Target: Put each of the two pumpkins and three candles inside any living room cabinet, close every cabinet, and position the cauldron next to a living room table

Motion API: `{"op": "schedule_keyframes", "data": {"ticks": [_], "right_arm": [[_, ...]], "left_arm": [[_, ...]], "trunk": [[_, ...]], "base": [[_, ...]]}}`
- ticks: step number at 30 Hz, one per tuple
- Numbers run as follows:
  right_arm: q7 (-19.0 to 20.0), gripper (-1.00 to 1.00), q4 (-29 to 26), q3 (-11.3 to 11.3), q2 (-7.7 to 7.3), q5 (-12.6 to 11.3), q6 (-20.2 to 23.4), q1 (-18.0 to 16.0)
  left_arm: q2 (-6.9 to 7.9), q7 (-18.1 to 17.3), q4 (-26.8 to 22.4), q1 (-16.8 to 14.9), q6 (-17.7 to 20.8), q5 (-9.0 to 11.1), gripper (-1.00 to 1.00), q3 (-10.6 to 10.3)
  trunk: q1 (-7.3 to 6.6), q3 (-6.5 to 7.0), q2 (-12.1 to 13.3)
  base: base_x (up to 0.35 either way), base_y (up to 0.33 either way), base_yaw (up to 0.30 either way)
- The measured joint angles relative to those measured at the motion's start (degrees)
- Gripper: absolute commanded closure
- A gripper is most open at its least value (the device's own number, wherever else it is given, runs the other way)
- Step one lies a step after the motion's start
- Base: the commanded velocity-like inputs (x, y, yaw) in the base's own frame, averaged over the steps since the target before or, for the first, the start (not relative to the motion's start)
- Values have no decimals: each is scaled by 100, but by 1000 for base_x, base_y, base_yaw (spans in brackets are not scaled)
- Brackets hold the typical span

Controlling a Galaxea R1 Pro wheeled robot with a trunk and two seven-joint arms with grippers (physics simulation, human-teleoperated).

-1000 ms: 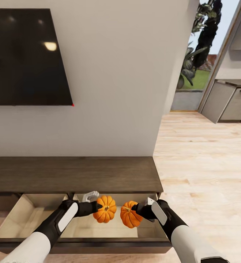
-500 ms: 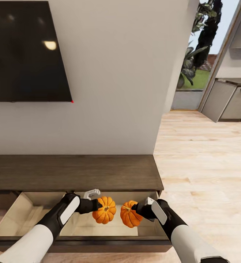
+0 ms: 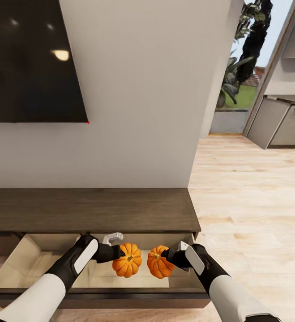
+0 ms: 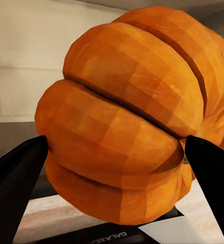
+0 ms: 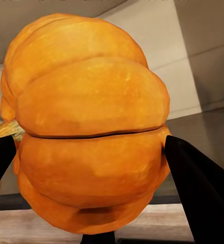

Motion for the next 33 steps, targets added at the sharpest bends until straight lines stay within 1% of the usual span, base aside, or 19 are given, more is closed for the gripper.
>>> {"op": "schedule_keyframes", "data": {"ticks": [3,15,19,24,29,33], "right_arm": [[0,100,-2,0,-4,2,0,-4],[14,100,-27,0,-1,4,0,-13],[23,100,-29,-2,40,-5,-8,-99],[31,100,-25,9,50,14,-14,-128],[30,100,0,152,43,19,-35,-133],[29,100,9,193,43,16,-84,-134]], "left_arm": [[-20,81,-29,0,29,7,100,-9],[-34,140,10,-17,39,-12,100,-23],[-35,149,8,-17,17,-8,100,-24],[-32,153,7,-18,-27,-4,100,-24],[-34,153,6,-18,-51,1,100,-24],[-32,153,5,-18,-63,0,100,-25]], "trunk": [[0,0,0],[263,-215,-480],[351,-287,-640],[461,-377,-841],[571,-466,-1041],[659,-538,-1202]], "base": [[0,0,0],[0,0,0],[0,0,0],[0,0,0],[0,0,0],[0,0,0]]}}
